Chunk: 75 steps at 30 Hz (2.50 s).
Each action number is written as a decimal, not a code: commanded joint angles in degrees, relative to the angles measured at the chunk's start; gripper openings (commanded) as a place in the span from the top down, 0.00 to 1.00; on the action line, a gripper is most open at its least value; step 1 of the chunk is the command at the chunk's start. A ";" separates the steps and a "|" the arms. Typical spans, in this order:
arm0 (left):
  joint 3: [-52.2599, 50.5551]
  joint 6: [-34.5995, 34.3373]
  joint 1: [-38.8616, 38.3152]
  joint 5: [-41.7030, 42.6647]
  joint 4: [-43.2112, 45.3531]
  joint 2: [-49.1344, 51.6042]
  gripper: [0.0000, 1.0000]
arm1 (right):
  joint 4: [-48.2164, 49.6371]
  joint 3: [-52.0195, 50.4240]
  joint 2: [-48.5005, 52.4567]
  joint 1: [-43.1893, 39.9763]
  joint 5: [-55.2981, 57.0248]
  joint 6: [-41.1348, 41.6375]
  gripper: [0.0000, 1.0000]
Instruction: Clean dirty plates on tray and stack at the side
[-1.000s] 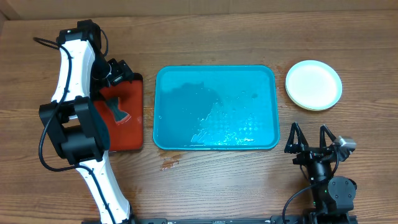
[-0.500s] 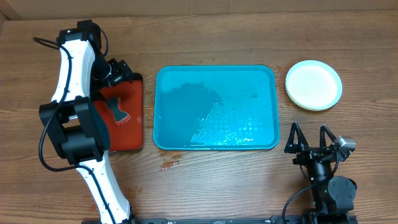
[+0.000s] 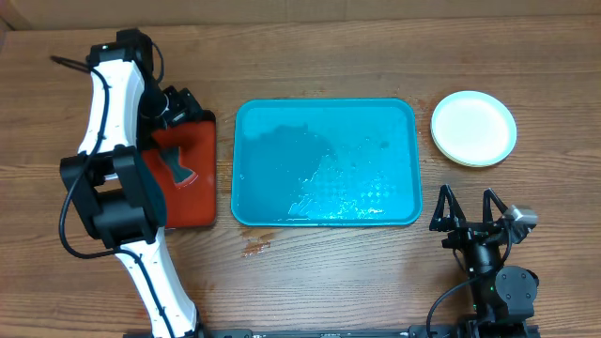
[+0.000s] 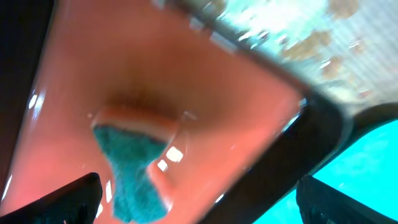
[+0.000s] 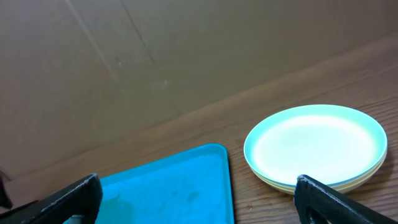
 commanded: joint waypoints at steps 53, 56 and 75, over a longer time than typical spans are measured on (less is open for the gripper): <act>-114.20 22.75 -10.88 -4.96 68.24 -126.97 0.00 | 0.37 -0.59 -0.57 -0.17 0.74 -0.61 0.00; -114.20 22.71 -9.99 -4.85 68.24 -128.28 0.00 | 0.37 -0.59 -0.57 -0.17 0.74 -0.63 0.00; -114.20 22.05 -9.81 -4.90 68.28 -128.45 0.00 | 0.37 -0.59 -0.57 -0.17 0.74 -0.61 0.00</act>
